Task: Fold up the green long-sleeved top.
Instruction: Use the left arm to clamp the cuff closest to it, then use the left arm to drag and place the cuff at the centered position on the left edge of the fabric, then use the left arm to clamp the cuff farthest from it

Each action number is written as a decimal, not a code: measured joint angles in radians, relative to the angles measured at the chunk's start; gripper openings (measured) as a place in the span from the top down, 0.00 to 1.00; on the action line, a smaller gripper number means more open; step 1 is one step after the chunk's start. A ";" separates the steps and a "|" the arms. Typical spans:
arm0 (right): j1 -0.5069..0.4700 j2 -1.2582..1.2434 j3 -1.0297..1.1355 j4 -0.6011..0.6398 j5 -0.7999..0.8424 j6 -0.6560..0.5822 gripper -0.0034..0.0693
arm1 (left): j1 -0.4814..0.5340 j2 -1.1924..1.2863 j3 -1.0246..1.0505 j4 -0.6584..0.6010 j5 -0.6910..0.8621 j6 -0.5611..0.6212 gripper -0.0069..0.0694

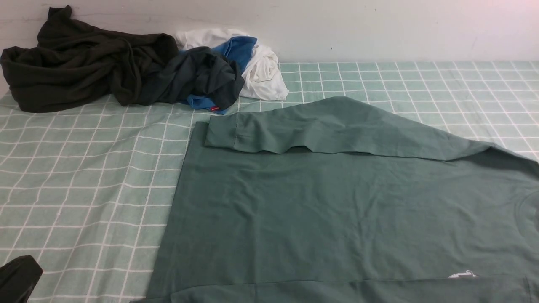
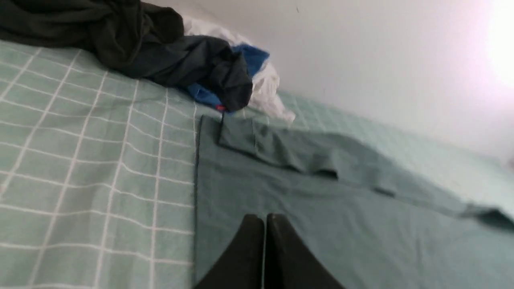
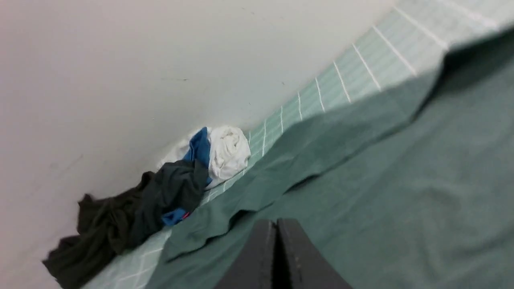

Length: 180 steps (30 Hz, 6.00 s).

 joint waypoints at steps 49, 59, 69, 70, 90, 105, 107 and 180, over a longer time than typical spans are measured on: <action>0.342 0.885 -0.704 -0.494 0.811 -0.217 0.97 | -0.660 1.589 -0.629 0.649 0.259 0.040 0.85; 0.342 0.905 -0.704 -0.576 0.739 -0.151 0.97 | -0.660 1.598 -0.955 0.678 0.459 0.041 0.88; 0.342 0.971 -0.704 -0.784 0.710 0.036 0.97 | -0.659 1.697 -1.418 0.705 0.630 0.085 0.88; 0.342 0.971 -0.704 -0.810 0.710 0.060 0.97 | -0.655 1.718 -1.474 0.704 0.634 0.086 0.88; 0.342 1.015 -0.704 -0.907 0.659 0.173 0.97 | -0.515 2.034 -1.572 0.661 0.578 0.068 0.70; 0.274 1.340 -0.709 -0.950 0.542 0.295 0.77 | -0.483 2.046 -1.652 0.732 0.627 -0.055 0.44; 0.229 1.398 -0.713 -0.949 0.513 0.316 0.67 | -0.483 2.046 -1.652 0.729 0.632 -0.055 0.44; 0.110 1.557 -0.724 -0.936 0.369 0.337 0.97 | -0.286 2.232 -1.652 0.408 0.151 -0.175 0.59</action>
